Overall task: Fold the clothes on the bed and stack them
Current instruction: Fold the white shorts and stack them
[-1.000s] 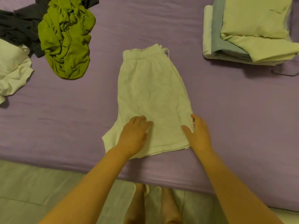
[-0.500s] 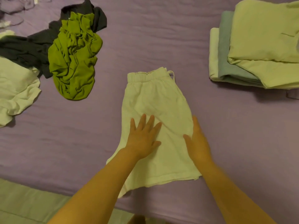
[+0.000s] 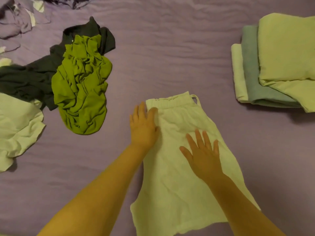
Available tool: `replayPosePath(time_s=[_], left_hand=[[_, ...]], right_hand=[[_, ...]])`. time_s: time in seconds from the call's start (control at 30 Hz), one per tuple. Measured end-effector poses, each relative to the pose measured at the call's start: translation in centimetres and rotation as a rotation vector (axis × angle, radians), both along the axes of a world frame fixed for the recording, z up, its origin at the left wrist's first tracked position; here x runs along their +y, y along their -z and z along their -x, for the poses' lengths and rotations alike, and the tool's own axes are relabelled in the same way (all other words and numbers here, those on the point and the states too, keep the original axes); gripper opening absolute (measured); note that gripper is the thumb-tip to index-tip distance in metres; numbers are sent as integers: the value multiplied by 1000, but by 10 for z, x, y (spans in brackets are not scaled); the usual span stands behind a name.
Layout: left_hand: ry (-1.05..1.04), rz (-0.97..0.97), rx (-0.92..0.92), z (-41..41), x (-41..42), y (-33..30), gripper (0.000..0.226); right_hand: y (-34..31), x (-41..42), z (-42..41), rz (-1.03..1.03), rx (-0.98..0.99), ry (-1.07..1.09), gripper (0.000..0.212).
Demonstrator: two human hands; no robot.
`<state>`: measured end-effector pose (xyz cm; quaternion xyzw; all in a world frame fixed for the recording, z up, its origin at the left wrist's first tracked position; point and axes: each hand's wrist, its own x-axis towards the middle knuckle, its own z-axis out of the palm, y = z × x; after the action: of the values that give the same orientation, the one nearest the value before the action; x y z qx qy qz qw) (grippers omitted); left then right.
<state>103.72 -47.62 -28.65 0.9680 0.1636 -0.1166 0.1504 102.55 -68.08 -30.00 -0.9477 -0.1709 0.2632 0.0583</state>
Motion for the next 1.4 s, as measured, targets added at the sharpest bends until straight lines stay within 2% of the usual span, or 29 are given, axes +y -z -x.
replayPosePath(time_s=[0.1,0.13,0.23,0.3,0.37,0.43,0.5,0.6,0.7,0.77,0.87,0.93,0.97,1.03,1.1,1.17,1.27,1.4], left_hand=[[-399,621,-54,-31,16,-4,91],[-509,763,-53,-39,18,-5,94],[-670,922,3,-57,18,-9,88],[-759,1028,62,-63,21,-13,79],[-735,1181,114,-62,20,-22,55],[-605,1251,118,-55,14,-38,25],[-468,1228,83,-44,5,-57,15],[-336,1176,111,-23,-10,-73,19],[-144,1147,127,5,-28,-79,18],[-15,1084,105,24,-40,-80,20],[29,1127,140,53,-55,-78,15],[34,1153,175,71,-68,-79,13],[48,1102,174,79,-75,-78,15],[76,835,109,92,-86,-71,24],[51,595,26,97,-87,-62,34],[74,401,61,100,-85,-52,44],[354,51,140,103,-88,-34,62],[597,-11,123,97,-98,-8,80]], right_hand=[[-5,18,5,-4,-12,30,69],[-4,20,6,37,19,16,66],[-1,19,1,62,85,-39,75],[-4,15,-8,-16,210,10,74],[-22,14,-17,-105,379,138,66],[-49,13,-23,-300,466,365,60],[-76,17,-22,-549,487,585,55],[-90,24,-14,-827,412,801,56],[-99,27,-7,-997,336,975,66],[-105,24,0,-906,149,911,74],[-109,8,18,-616,-118,589,70],[-102,-6,30,-540,-116,504,59],[-98,-12,36,-510,-100,494,54],[-91,-23,48,-437,-56,466,51],[-78,-31,49,-440,-25,452,58],[-64,-35,45,-448,-5,477,69],[-43,-37,32,-515,8,550,79],[-28,-37,20,-539,-16,497,55]])
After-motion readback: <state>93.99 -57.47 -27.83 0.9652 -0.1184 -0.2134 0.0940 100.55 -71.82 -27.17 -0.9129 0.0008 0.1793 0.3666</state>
